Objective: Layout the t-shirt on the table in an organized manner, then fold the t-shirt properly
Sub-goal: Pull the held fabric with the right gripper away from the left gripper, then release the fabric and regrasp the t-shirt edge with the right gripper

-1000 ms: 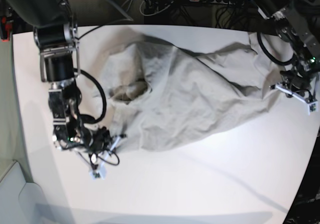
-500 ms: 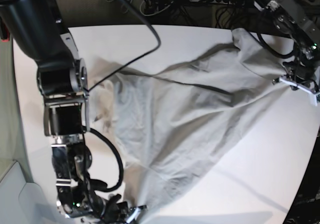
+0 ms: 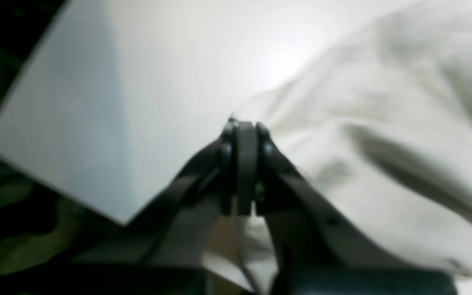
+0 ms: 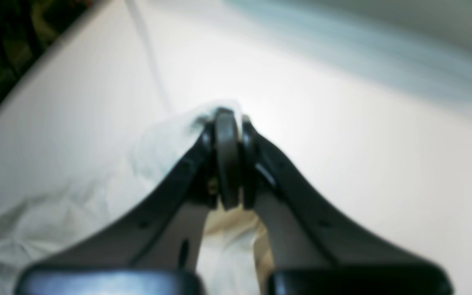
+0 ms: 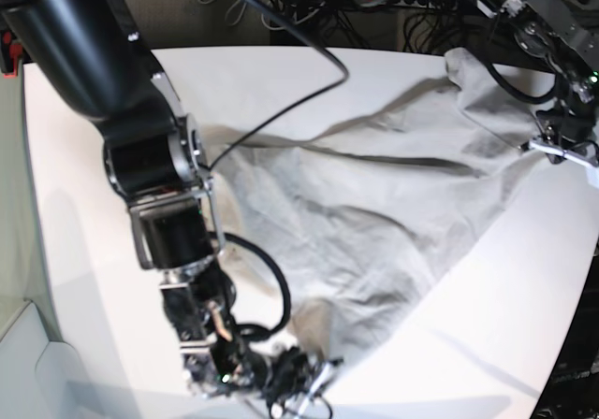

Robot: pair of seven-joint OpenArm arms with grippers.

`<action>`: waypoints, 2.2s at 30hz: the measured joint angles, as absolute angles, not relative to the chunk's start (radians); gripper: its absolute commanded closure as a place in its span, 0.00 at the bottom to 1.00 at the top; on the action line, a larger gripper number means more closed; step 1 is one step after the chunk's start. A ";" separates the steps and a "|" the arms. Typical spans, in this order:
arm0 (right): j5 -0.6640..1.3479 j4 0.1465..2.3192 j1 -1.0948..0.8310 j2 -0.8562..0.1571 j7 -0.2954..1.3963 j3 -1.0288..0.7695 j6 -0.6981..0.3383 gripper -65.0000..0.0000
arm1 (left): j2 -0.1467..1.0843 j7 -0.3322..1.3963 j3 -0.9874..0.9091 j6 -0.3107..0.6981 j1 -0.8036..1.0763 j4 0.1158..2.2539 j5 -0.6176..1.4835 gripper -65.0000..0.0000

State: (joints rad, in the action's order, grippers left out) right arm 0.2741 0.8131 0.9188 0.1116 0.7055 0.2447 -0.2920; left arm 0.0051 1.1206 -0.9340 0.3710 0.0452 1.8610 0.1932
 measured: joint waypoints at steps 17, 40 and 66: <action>0.279 1.225 0.779 0.009 0.932 0.396 -0.292 0.58 | 0.010 1.122 -0.934 0.371 0.060 1.854 0.217 1.00; 0.278 1.742 0.258 -0.067 1.122 0.086 -0.292 0.59 | 0.077 1.122 -0.995 0.369 0.009 1.866 0.284 1.00; 0.291 1.801 0.105 -0.183 1.095 -0.025 -0.293 0.34 | 0.147 1.118 -1.065 0.370 -0.001 1.775 0.363 1.00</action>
